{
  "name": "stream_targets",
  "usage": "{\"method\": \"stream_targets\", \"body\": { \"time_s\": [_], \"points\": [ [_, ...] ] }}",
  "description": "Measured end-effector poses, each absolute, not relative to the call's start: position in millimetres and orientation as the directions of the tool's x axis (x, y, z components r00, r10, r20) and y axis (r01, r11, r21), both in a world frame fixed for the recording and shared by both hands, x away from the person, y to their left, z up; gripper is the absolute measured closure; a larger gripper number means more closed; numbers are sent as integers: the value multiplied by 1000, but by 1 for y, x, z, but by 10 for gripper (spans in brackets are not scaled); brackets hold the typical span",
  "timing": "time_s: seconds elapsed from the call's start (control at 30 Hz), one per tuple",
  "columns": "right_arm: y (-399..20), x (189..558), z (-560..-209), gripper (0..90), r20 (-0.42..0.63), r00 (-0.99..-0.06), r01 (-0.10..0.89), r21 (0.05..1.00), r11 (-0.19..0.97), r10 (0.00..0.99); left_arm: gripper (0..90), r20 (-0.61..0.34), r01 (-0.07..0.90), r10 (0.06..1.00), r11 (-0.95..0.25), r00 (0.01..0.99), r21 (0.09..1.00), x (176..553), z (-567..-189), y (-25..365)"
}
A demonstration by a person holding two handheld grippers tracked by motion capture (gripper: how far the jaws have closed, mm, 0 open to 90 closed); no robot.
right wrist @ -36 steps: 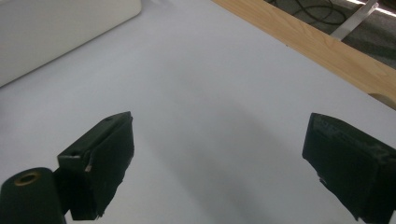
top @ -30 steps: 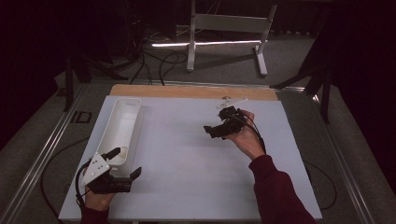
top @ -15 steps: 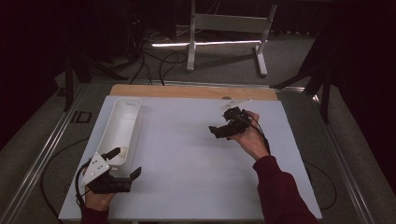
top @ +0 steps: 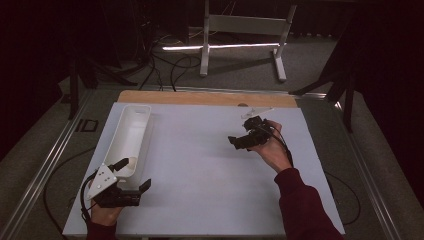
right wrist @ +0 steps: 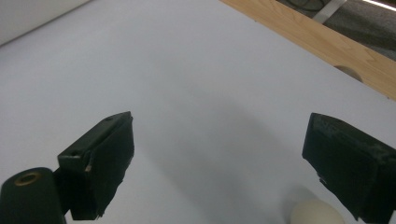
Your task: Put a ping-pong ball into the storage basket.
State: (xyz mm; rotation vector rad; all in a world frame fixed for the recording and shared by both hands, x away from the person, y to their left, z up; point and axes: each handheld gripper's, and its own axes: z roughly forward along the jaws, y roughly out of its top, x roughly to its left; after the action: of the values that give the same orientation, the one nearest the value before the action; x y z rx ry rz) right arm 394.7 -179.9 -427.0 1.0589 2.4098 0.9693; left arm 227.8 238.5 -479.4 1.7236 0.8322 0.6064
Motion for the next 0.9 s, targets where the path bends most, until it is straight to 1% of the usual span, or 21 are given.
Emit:
{"method": "stream_targets", "body": {
  "time_s": [0.5,0.9],
  "points": [
    [-192,395,-432,87,-31,-653,529,697,485,756,4,-7,233,781,-178,625,956,228,-479,239],
    [-204,399,-440,87,-26,-630,557,681,475,776,4,-6,233,781,-178,625,956,228,-479,239]
  ]
}}
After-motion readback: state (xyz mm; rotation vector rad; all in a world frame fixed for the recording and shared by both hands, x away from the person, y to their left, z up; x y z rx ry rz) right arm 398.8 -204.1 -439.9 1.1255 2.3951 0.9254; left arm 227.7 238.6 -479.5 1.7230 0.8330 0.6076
